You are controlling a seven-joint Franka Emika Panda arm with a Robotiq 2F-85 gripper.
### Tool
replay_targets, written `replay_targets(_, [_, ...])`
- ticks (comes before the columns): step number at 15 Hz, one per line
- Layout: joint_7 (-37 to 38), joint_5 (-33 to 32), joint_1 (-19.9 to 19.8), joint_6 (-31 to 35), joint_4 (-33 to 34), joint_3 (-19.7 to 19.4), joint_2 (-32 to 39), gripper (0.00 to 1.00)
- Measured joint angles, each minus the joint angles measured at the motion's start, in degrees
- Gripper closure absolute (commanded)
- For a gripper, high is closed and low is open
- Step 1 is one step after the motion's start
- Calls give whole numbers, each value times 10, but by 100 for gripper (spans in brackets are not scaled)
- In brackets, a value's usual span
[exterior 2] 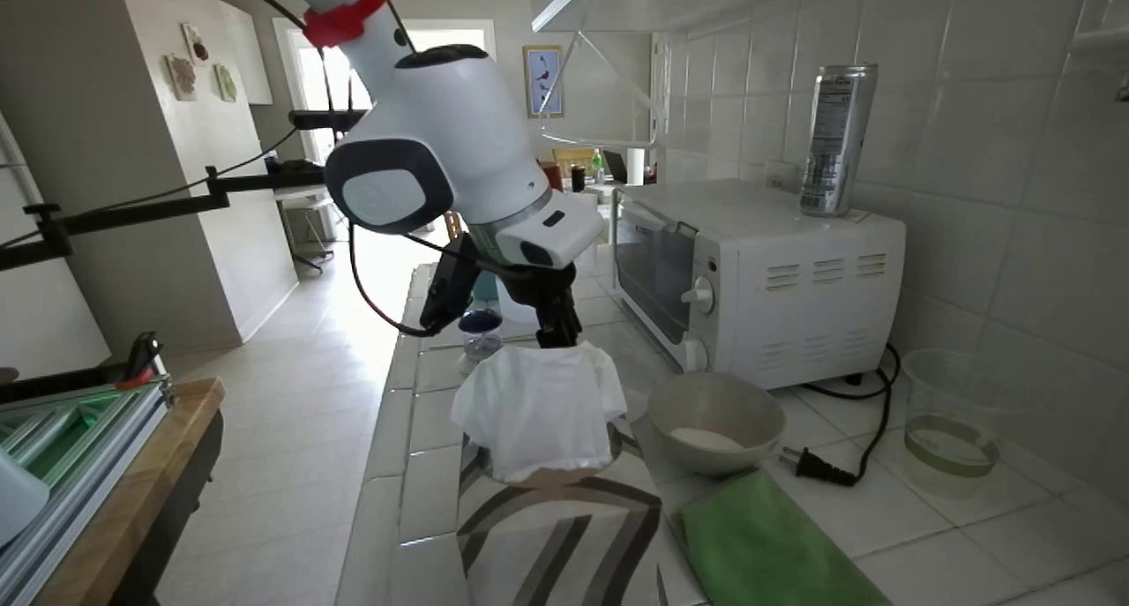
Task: Wipe the cabinet door with the white cloth
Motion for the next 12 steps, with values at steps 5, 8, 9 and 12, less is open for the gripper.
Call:
replay_targets(5, [0,-41,-11,0,0,-12,8,0])
replay_targets(8, [0,-60,-11,0,0,-22,14,0])
replay_targets(9, [0,-65,-11,0,0,-25,18,0])
replay_targets(12, [4,-88,-11,0,2,-36,26,0])
